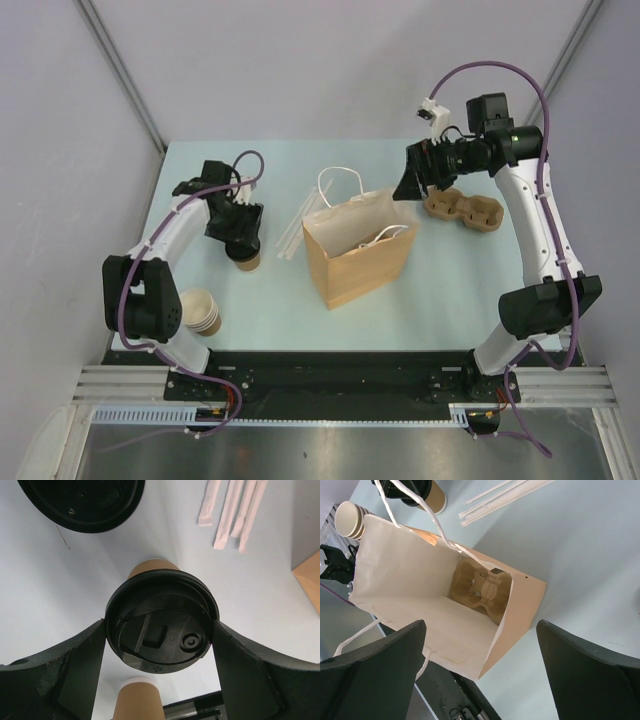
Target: Pack the takeout coffee
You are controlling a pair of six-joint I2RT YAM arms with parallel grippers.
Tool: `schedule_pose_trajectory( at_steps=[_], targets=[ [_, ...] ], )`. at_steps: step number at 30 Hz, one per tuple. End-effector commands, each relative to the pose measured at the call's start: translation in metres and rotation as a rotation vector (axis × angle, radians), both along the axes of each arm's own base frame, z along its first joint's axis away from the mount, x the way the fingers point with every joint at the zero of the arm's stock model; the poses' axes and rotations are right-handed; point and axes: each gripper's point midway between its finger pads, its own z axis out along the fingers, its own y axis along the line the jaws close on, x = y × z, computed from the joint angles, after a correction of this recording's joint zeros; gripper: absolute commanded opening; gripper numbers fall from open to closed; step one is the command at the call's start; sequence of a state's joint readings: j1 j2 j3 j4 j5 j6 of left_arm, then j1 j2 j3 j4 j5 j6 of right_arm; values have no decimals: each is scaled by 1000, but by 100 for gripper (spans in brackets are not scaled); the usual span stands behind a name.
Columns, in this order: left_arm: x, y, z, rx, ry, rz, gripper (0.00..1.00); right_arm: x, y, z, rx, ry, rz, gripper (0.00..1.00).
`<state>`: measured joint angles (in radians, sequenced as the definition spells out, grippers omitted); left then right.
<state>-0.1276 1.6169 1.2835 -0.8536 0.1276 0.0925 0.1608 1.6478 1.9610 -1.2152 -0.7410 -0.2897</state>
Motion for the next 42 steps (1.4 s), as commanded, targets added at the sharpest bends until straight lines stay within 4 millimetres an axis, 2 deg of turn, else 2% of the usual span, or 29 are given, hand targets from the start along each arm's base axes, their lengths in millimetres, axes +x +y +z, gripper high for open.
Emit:
schedule_pose_trajectory(
  at_steps=[1, 8, 12, 17, 18, 21, 37, 42],
  targets=[
    [-2, -2, 26, -10, -54, -98, 49, 1, 5, 8, -3, -38, 24, 99],
    [3, -5, 18, -4, -56, -156, 55, 0, 11, 7, 3, -29, 32, 99],
    [3, -6, 11, -7, -73, -184, 67, -1, 13, 8, 5, -28, 33, 99],
    [3, -5, 9, 0, -99, -186, 86, -2, 13, 7, 2, -27, 35, 99],
    [2, -5, 6, -2, -94, -185, 92, -2, 12, 7, 3, -27, 32, 99],
    [2, -4, 7, -1, -106, -173, 99, -2, 14, 8, 5, -27, 36, 100],
    [2, 4, 7, 2, -115, -82, 100, -2, 11, 9, 5, -38, 31, 100],
    [2, 4, 17, -8, -156, -72, 99, -3, 11, 8, 8, -32, 33, 100]
  ],
)
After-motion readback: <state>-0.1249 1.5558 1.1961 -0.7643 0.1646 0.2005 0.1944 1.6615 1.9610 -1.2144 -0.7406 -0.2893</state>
